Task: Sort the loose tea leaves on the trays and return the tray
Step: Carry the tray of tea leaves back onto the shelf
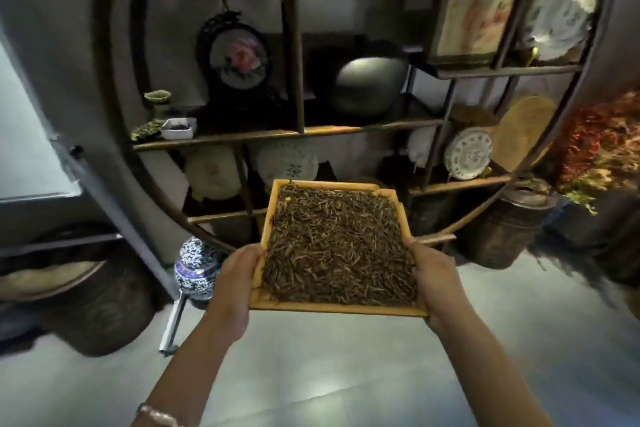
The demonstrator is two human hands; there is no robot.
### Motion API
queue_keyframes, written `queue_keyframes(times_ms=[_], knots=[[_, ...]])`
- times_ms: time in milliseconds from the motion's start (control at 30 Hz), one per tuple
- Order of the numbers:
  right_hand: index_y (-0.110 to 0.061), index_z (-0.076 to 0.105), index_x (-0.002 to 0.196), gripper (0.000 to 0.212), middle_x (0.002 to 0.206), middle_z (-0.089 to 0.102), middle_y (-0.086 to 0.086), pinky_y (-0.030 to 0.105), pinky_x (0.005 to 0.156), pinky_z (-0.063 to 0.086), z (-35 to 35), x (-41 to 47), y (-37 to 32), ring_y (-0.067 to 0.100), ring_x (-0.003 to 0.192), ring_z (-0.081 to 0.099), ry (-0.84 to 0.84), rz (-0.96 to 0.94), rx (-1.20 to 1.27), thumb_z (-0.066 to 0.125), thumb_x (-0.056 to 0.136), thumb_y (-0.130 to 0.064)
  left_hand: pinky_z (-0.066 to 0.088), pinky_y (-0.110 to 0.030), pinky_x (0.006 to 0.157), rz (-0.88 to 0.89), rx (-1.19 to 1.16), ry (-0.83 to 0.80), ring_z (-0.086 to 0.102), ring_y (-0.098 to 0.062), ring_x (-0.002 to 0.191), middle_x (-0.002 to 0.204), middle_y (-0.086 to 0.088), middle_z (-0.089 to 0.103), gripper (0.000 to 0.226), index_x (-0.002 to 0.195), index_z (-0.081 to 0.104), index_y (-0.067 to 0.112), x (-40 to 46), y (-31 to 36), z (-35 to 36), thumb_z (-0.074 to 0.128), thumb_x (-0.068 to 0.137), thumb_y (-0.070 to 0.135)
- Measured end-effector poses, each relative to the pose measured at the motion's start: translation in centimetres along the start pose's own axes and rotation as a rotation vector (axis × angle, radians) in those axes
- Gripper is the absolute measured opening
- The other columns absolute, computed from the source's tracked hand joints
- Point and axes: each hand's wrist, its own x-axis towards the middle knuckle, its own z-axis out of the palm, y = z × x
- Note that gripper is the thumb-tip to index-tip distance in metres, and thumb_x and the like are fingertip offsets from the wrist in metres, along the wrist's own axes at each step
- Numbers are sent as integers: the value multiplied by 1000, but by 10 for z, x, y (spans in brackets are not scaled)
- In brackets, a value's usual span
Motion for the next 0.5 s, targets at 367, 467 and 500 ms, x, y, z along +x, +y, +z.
queue_keyframes(times_ms=[367,467,500], knots=[[-11,70,90,40,81,76,4,27,53,55,141,184,-54,18,73,73,-215,-1,-114,43,98,-39,55,-47,75,16,-53,225,67,-39,93,95,-19,70,31,95,68,13,174,37,-40,49,93,37],[-8,70,92,39,83,75,9,30,54,56,178,230,-73,22,76,73,-288,16,-111,43,98,-35,51,-57,85,6,-106,279,68,-40,89,92,-20,71,32,99,68,12,221,48,-48,52,89,38],[-8,71,91,39,82,75,9,28,52,55,189,244,-78,21,75,73,-308,4,-134,44,98,-36,53,-57,83,7,-125,285,70,-39,85,91,-20,72,33,101,67,9,236,51,-51,53,89,37]])
